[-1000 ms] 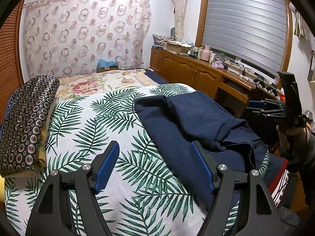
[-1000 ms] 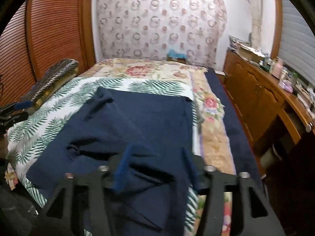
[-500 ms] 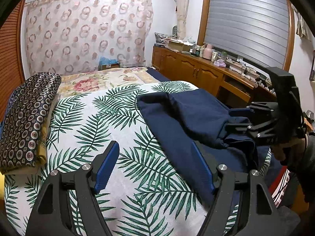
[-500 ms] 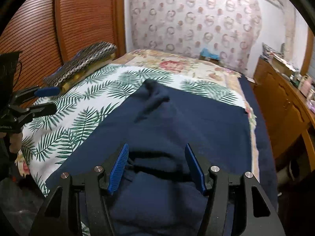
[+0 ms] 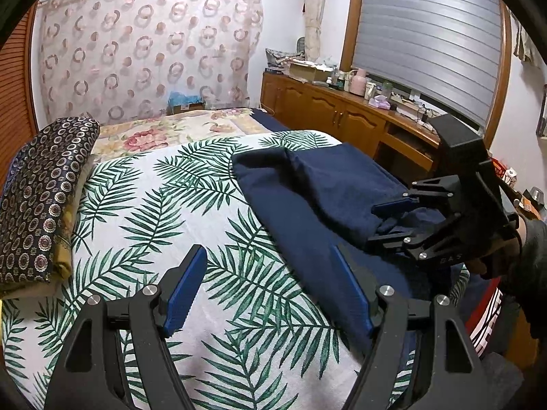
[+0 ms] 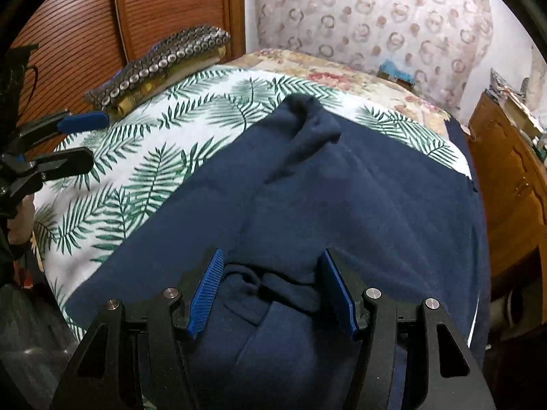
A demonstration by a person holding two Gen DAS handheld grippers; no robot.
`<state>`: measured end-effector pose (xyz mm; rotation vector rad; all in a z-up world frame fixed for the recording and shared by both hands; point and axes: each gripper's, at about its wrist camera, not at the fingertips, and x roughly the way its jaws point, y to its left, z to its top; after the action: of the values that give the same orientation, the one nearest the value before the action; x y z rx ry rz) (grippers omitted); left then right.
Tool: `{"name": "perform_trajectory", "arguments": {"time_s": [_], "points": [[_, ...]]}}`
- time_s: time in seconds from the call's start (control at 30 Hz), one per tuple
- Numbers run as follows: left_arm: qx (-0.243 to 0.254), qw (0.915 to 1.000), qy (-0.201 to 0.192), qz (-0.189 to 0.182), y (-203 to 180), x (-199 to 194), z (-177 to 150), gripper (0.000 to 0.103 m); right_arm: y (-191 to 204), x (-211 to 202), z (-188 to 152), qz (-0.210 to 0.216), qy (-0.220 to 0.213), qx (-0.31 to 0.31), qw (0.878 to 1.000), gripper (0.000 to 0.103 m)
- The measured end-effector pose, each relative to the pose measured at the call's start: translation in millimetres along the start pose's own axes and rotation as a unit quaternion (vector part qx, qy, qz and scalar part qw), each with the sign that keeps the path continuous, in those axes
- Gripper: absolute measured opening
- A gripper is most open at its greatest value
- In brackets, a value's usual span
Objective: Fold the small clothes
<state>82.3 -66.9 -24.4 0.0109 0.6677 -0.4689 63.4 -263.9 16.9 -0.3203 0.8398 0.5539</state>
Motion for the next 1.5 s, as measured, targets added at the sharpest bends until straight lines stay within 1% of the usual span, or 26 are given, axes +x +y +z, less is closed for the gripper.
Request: {"name": "perform_trajectory", "arguments": {"time_s": [0.07, 0.1, 0.17, 0.2, 0.23, 0.3, 0.37, 0.43, 0.5, 0.6, 0.7, 0.73, 0.8, 0.83, 0.87, 0.93, 0.97, 1.0, 1.03, 1.1, 1.13, 1.17, 1.27, 1.33, 1.43, 1.5], "points": [[0.002, 1.0, 0.003, -0.002, -2, 2, -1, 0.075, 2, 2, 1, -0.001, 0.006, -0.015, 1.0, 0.061], [0.002, 1.0, 0.005, -0.002, -3, 3, -2, 0.075, 3, 4, 2, -0.001, 0.008, -0.023, 1.0, 0.049], [0.004, 0.9999, 0.009, -0.003, -5, 4, -2, 0.075, 7, 7, 3, 0.01, 0.014, -0.041, 0.999, 0.032], [0.006, 0.9999, 0.011, -0.004, -7, 5, -3, 0.075, 7, 6, 4, 0.008, 0.015, -0.048, 0.999, 0.02], [0.008, 0.9999, 0.013, -0.004, -7, 6, -4, 0.075, 6, 3, 6, -0.002, 0.013, -0.058, 0.998, 0.014], [0.01, 0.9998, 0.015, -0.005, -10, 6, -4, 0.075, 2, -1, 10, -0.004, 0.011, -0.064, 0.998, 0.011], [0.011, 0.9998, 0.016, -0.006, -11, 7, -5, 0.075, -7, -9, 17, -0.015, -0.002, -0.064, 0.998, 0.011], [0.01, 0.9998, 0.016, -0.007, -11, 7, -6, 0.075, -22, -18, 25, -0.038, -0.017, -0.059, 0.997, 0.01], [0.008, 0.9998, 0.016, -0.01, -11, 7, -6, 0.075, -45, -27, 35, -0.061, -0.031, -0.039, 0.997, 0.01], [0.006, 0.9997, 0.018, -0.013, -11, 8, -8, 0.075, -76, -31, 48, -0.109, -0.052, -0.014, 0.993, 0.01], [0.006, 0.9996, 0.024, -0.015, -13, 12, -10, 0.075, -115, -23, 58, -0.161, -0.064, 0.043, 0.984, 0.01], [0.006, 0.9995, 0.025, -0.016, -14, 12, -11, 0.075, -127, -17, 60, -0.181, -0.064, 0.063, 0.979, 0.01], [0.009, 0.9994, 0.028, -0.016, -15, 13, -12, 0.075, -145, -5, 61, -0.232, -0.062, 0.098, 0.966, 0.01], [0.01, 0.9994, 0.029, -0.016, -16, 14, -13, 0.075, -153, -1, 61, -0.246, -0.061, 0.117, 0.96, 0.01], [0.01, 0.9994, 0.029, -0.016, -16, 14, -13, 0.075, -157, 1, 61, -0.249, -0.063, 0.131, 0.958, 0.01], [0.01, 0.9994, 0.03, -0.017, -17, 13, -13, 0.075, -158, -4, 58, -0.25, -0.083, 0.148, 0.953, 0.01], [0.01, 0.9994, 0.029, -0.018, -17, 13, -13, 0.075, -156, -5, 57, -0.24, -0.085, 0.151, 0.955, 0.013], [0.009, 0.9994, 0.03, -0.018, -18, 14, -14, 0.075, -152, -5, 55, -0.219, -0.082, 0.152, 0.96, 0.018], [0.009, 0.9993, 0.03, -0.018, -18, 14, -14, 0.075, -148, -3, 53, -0.206, -0.077, 0.15, 0.964, 0.02], [0.008, 0.9993, 0.03, -0.019, -18, 15, -14, 0.075, -136, -4, 47, -0.198, -0.065, 0.138, 0.968, 0.031], [0.009, 0.9993, 0.03, -0.02, -19, 15, -14, 0.075, -131, -6, 44, -0.192, -0.061, 0.133, 0.97, 0.035], [0.009, 0.9993, 0.03, -0.02, -20, 14, -15, 0.075, -124, -10, 39, -0.181, -0.06, 0.131, 0.973, 0.041], [0.01, 0.9992, 0.032, -0.022, -21, 16, -15, 0.075, -106, -25, 22, -0.14, -0.059, 0.132, 0.98, 0.042], [0.011, 0.9992, 0.032, -0.023, -22, 16, -16, 0.075, -92, -31, 13, -0.121, -0.056, 0.124, 0.983, 0.042], [0.011, 0.9991, 0.032, -0.027, -24, 16, -17, 0.075, -71, -31, 0, -0.089, -0.045, 0.111, 0.989, 0.042], [0.012, 0.999, 0.034, -0.028, -25, 16, -18, 0.075, -58, -30, -9, -0.073, -0.036, 0.101, 0.992, 0.046]]}}
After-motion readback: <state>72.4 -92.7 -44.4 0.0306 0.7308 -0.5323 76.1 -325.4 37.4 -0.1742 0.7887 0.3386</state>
